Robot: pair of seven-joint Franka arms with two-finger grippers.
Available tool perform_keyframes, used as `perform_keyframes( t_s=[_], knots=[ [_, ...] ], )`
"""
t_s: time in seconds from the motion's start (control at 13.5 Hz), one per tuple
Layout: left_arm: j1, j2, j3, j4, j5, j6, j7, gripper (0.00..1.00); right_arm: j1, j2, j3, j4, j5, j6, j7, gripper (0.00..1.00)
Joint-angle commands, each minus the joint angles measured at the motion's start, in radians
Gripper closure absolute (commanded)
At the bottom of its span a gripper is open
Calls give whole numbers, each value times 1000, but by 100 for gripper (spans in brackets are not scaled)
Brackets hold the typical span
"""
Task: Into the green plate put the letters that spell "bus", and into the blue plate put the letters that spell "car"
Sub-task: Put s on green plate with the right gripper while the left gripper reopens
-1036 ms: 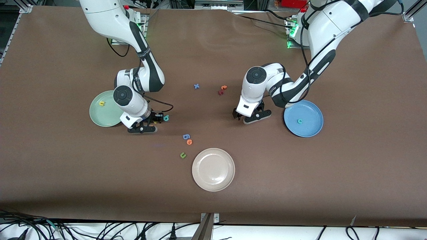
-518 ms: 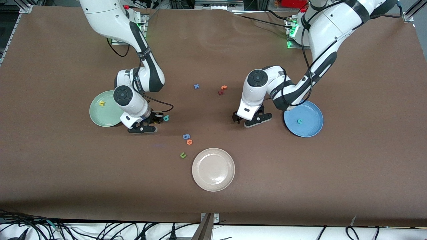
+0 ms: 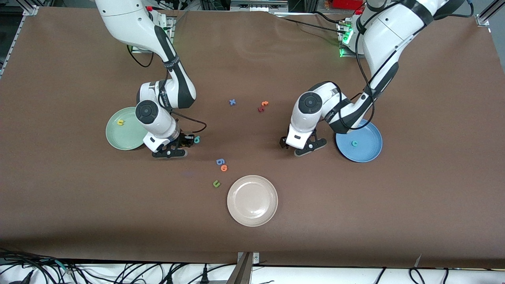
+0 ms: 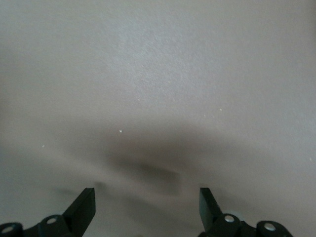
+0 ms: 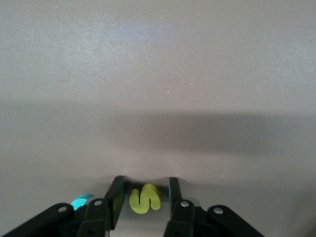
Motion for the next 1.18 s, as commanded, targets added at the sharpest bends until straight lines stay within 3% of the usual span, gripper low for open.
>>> perform_keyframes(
  t_s=[0.0,0.22,0.37,0.59,0.89,1.11],
  knots=[
    [-94,-128,135,-40,-236,-27,279,5,4,17,1,11,27,13,-29,69],
    [-159,-212,228,-102,-378,-46,483,5,4,17,1,9,27,12,-29,85],
    [-220,-234,293,-127,-384,-41,530,5,4,11,0,9,27,4,-29,92],
    [-347,-274,435,-169,-516,-32,643,5,0,-21,-12,9,27,-26,-32,92],
    [-357,-139,405,-82,-559,-41,624,1,0,-130,-120,12,25,-238,-32,92],
    [-372,-120,403,-60,-552,-41,582,1,0,-201,-205,6,19,-403,-25,91]
  ],
)
